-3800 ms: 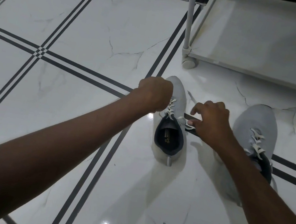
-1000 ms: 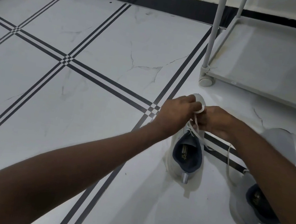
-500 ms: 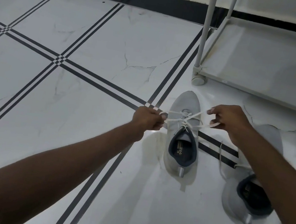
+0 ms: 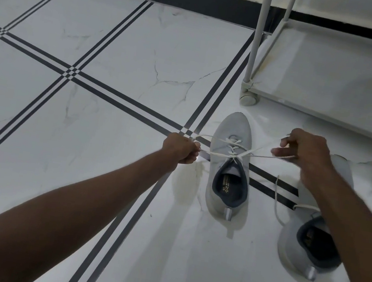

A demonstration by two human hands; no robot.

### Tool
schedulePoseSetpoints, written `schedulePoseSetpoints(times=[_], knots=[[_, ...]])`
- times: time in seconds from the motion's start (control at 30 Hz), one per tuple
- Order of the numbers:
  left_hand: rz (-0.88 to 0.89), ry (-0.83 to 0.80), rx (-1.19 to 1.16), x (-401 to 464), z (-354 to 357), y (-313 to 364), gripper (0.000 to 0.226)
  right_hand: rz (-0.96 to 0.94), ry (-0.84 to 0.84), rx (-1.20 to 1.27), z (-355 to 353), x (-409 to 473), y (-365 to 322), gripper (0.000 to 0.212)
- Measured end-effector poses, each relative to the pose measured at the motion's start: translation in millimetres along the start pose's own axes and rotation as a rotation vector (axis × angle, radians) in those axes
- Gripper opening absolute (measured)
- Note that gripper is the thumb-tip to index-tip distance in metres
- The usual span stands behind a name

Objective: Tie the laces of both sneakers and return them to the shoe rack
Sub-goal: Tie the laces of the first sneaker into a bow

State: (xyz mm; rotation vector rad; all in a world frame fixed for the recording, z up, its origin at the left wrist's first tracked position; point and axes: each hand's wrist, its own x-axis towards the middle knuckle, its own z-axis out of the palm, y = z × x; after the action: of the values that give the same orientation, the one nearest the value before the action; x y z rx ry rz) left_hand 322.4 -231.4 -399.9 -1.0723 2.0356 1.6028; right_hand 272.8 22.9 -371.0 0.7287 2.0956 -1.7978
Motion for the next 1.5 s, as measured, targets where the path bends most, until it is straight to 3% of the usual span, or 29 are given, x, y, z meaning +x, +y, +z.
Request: schedulePoseSetpoints(times=[0.07,0.17,0.2,0.27,0.33,0.43,0.53,0.67,0.77,0.87,1.0,1.2,1.4,1.5], knots=[[0.007,0.019,-0.009,0.3,-0.6,1.9,0.014,-0.069,-0.056,-0.075,1.5,-0.4,-2.2,0.018],[0.038,0.051,0.061,5.4,1.1,0.7,0.016,-0.426,0.187,-0.710,4.1,-2.5,8.9,0.024],[0.085,0.077,0.162,8.9,2.9,-1.6,0.021,-0.480,0.249,-0.819,5.9,-4.6,11.5,0.024],[0.275,0.144,0.491,11.1,8.2,-3.9,0.049,-0.517,0.257,-0.934,8.3,-2.7,19.9,0.022],[0.507,0.113,0.695,9.3,16.1,-2.1,0.071,-0.585,0.194,-1.054,11.9,1.8,31.7,0.031],[0.602,-0.110,0.797,0.0,34.2,3.2,0.040,-0.652,0.012,-1.071,23.3,1.1,49.8,0.039],[0.592,-0.159,0.830,-1.6,44.0,5.4,0.017,-0.568,-0.199,-0.996,37.6,-6.6,58.2,0.021],[0.645,-0.175,0.806,4.0,40.3,10.3,0.015,-0.454,-0.184,-0.835,32.5,-6.8,56.3,0.004],[0.753,-0.153,0.835,6.4,42.5,12.1,0.014,-0.401,-0.249,-0.694,32.6,-7.4,47.9,0.012],[0.859,-0.101,0.979,9.4,35.6,6.6,0.007,-0.552,-0.217,-0.878,23.3,-0.2,52.2,0.018],[0.714,-0.140,1.083,16.9,13.6,-17.5,0.015,-0.581,-0.237,-1.135,11.8,0.6,76.4,0.029],[0.591,-0.280,0.859,20.8,-1.8,-18.8,0.008,-0.486,-0.272,-1.047,9.5,8.7,67.3,0.024],[0.365,-0.474,0.557,18.7,-32.7,2.4,0.022,-0.203,-0.611,-0.809,-12.0,6.3,14.6,0.009],[0.312,-0.558,0.472,15.9,-47.1,18.7,0.017,-0.128,-0.795,-0.693,-17.6,7.1,1.5,0.010]])
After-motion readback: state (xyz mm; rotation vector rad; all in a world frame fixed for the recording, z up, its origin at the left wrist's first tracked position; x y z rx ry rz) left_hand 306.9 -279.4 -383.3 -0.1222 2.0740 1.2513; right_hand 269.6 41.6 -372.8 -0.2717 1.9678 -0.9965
